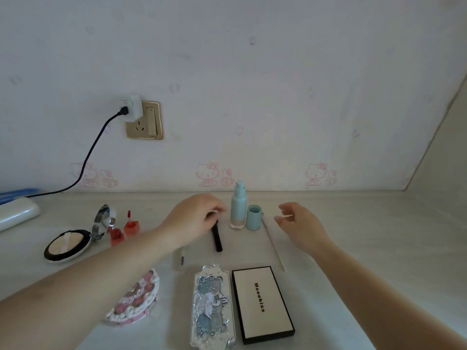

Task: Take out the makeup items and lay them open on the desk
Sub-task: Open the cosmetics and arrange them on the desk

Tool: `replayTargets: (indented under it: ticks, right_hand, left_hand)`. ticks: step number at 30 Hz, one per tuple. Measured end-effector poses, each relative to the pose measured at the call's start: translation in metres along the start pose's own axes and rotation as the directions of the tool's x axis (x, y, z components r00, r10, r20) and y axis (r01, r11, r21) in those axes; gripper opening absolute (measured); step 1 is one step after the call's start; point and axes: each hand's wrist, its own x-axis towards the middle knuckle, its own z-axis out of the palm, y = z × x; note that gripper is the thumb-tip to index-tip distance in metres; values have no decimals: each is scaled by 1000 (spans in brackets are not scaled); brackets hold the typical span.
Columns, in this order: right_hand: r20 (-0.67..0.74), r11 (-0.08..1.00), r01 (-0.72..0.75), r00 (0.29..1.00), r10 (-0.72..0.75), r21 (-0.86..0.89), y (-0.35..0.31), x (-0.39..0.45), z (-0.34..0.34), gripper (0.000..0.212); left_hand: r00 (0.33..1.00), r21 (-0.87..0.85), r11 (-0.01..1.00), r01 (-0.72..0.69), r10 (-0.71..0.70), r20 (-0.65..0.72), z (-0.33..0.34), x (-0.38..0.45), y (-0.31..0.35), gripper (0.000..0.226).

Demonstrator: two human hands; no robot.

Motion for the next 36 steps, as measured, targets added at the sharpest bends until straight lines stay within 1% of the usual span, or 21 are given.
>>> replayTargets:
  ticks: [1, 2, 3, 4, 6, 9, 11, 13, 14, 16, 17, 20, 21, 23, 26, 27, 29, 31, 33, 36]
  right_hand:
    - [36, 998, 7, 999, -5, -60, 1, -1, 2, 32]
    - [74, 994, 12, 997, -4, -106, 2, -2, 5, 28]
    - [104, 990, 13, 995, 1, -138, 0, -3, 8, 25]
    - [123, 987, 11, 992, 9, -163, -1, -4, 12, 23]
    - [141, 975, 6, 990, 26, -224, -5, -4, 17, 21]
    - [160, 943, 8, 986, 48, -331, -8, -3, 22, 21]
    - [140, 913, 5, 988, 58, -408, -8, -1, 22, 22]
    - [124, 860, 8, 990, 64, -510, -9, 0, 21, 24]
    - [111, 829, 4, 991, 70, -559, -10, 1, 20, 25]
    - [85, 775, -10, 993, 82, -632, -10, 2, 17, 24]
    - [75, 752, -14, 994, 84, -659, -9, 2, 16, 25]
    - [59, 719, -25, 994, 92, -695, -6, 3, 13, 23]
    - [57, 722, -33, 993, 99, -691, -5, 3, 12, 22]
    - [46, 771, -63, 992, 118, -634, -4, 2, 8, 22]
    - [-7, 880, -101, 994, 110, -464, -5, -3, -1, 31]
    - [-40, 905, -93, 996, 85, -415, -7, -5, -5, 34]
    - [-95, 930, -42, 995, 8, -365, -15, -16, -14, 36]
    - [-122, 939, 29, 990, -75, -343, -23, -33, -24, 36]
    - [-113, 944, 104, 983, -146, -312, -33, -54, -31, 35]
    - [-64, 943, 219, 968, -242, -249, -51, -85, -32, 33]
  left_hand:
    - [990, 154, 981, -119, 105, 99, 2, -3, -4, 24]
    - [960, 257, 932, -255, 212, 183, 5, -5, -6, 29]
    - [919, 307, 880, -364, 286, 270, 6, -6, -6, 32]
    - [884, 314, 848, -428, 320, 342, 6, -6, -5, 31]
    - [839, 299, 821, -487, 345, 421, 5, -4, -2, 29]
    - [815, 344, 774, -531, 356, 457, 6, 1, -1, 26]
    - [808, 392, 751, -531, 311, 500, 9, 2, -1, 24]
    - [813, 402, 769, -497, 250, 525, 9, 3, -2, 24]
    - [813, 401, 770, -497, 251, 525, 8, 2, -1, 23]
    - [815, 433, 718, -545, 333, 473, 6, 2, -3, 18]
    - [809, 456, 689, -563, 348, 474, 6, 1, -4, 17]
    - [793, 451, 662, -599, 409, 452, 14, 0, -8, 20]
    - [789, 438, 666, -604, 420, 450, 16, -1, -8, 20]
    - [797, 424, 679, -599, 455, 397, 17, -1, -4, 20]
    - [818, 371, 730, -575, 511, 263, 9, -2, 7, 11]
    - [825, 350, 747, -565, 514, 235, 5, -3, 11, 16]
    - [837, 331, 769, -547, 511, 196, -7, -8, 20, 28]
    - [843, 322, 780, -537, 513, 162, -21, -17, 30, 34]
    - [844, 315, 784, -535, 517, 146, -36, -29, 40, 35]
    - [843, 291, 792, -536, 517, 147, -58, -53, 52, 33]
